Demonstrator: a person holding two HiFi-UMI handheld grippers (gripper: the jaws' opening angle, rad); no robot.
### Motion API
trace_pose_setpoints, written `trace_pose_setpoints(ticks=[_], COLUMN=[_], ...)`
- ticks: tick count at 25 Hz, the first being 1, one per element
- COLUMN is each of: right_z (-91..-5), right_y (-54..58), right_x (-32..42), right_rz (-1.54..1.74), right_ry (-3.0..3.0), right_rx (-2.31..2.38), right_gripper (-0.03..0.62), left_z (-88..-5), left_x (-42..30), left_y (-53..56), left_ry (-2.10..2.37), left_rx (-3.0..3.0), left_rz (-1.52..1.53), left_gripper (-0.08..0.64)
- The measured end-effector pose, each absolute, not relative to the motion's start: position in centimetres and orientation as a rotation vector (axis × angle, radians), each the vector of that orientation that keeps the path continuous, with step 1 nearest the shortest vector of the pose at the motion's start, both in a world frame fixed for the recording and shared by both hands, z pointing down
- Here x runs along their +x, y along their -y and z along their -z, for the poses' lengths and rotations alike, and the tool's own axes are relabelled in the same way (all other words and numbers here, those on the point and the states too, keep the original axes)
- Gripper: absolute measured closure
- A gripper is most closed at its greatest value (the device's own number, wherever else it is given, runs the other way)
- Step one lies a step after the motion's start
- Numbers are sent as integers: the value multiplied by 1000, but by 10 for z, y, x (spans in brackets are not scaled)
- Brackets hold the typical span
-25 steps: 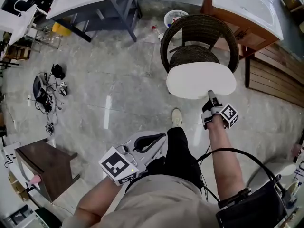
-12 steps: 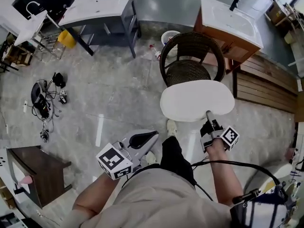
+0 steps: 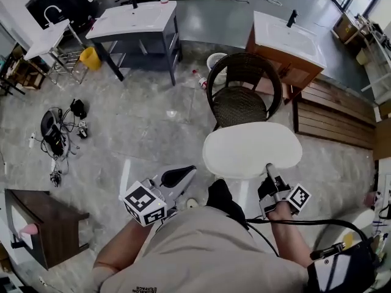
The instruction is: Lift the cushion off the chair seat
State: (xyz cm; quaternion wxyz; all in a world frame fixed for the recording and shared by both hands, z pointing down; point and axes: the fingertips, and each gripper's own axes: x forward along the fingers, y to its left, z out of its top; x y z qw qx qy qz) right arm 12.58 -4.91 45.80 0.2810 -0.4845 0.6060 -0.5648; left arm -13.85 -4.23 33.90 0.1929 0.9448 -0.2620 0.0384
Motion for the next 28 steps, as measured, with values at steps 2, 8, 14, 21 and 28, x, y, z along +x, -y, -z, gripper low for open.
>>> trace_pose_setpoints(ticks=[2,8,14,21,28], right_z=[-452,-439,-431,-424,-421], right_y=[30,-9,-31,-33,-28], right_x=[123,125,121,110,100], right_rz=[1511,1483,1458,1457,1456], right_ry=[-1611,-1578,-1590,-1607,-1623], right_rx=[-1296,-1308,-1308,-1282,-1254], right_gripper=[546,546,546,546,546], left_z=[-339,-336,-333,-330,-332], left_x=[-144,-149,-153,-163,-176], left_y=[34,16,1,-8,-11], left_ry=[741,739,728,754,788], left_rx=[2654,2671,2686,2683,2670], left_rz=[-111,-117,-123,-114,-97], left_gripper=[552,552,552,552,552])
